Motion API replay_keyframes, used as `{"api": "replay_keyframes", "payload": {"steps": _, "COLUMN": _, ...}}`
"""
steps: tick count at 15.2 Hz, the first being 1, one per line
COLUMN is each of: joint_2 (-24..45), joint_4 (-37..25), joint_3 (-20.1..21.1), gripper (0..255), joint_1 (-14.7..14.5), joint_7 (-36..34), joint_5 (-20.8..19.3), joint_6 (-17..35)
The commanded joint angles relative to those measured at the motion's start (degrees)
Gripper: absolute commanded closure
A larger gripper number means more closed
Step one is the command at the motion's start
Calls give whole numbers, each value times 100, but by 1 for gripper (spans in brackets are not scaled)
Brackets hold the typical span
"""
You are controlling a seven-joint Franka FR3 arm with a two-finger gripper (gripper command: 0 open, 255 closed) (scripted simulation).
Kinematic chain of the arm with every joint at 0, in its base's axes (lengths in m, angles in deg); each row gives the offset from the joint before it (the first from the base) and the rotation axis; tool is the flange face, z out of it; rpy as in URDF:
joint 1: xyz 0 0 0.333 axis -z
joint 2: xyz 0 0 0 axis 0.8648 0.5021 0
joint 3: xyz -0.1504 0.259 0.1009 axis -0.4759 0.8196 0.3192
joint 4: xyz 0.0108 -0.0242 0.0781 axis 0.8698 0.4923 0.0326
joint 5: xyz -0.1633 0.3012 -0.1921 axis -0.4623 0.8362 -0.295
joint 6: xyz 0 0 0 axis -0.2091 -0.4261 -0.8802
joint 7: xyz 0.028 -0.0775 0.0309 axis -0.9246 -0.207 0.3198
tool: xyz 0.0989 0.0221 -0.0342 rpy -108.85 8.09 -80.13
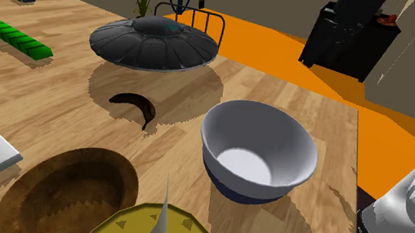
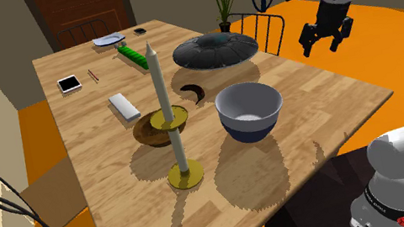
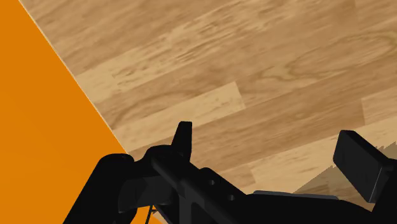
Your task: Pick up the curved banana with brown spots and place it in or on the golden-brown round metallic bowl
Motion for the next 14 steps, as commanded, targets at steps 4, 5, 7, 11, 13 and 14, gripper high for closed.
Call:
{"api": "replay_keyframes", "payload": {"steps": 4, "joint_2": 377, "joint_4": -145, "joint_3": 340, "gripper": 0, "joint_1": -101, "joint_7": -334, "joint_5": 153, "joint_6": 215}}
{"api": "replay_keyframes", "payload": {"steps": 5, "joint_2": 514, "joint_4": -207, "joint_3": 452, "gripper": 0, "joint_1": -130, "joint_7": -445, "joint_5": 194, "joint_6": 285}}
{"api": "replay_keyframes", "payload": {"steps": 7, "joint_2": 801, "joint_4": -349, "joint_3": 673, "gripper": 0, "joint_1": -184, "joint_7": -668, "joint_5": 262, "joint_6": 421}}
{"api": "replay_keyframes", "payload": {"steps": 11, "joint_2": 1429, "joint_4": -711, "joint_3": 1112, "gripper": 0, "joint_1": -262, "joint_7": -1120, "joint_5": 330, "joint_6": 669}}
{"api": "replay_keyframes", "payload": {"steps": 13, "joint_2": 1770, "joint_4": -931, "joint_3": 1326, "gripper": 0, "joint_1": -293, "joint_7": -1354, "joint_5": 322, "joint_6": 778}}
{"api": "replay_keyframes", "payload": {"steps": 14, "joint_2": 1947, "joint_4": -1051, "joint_3": 1432, "gripper": 0, "joint_1": -307, "joint_7": -1474, "joint_5": 306, "joint_6": 828}}
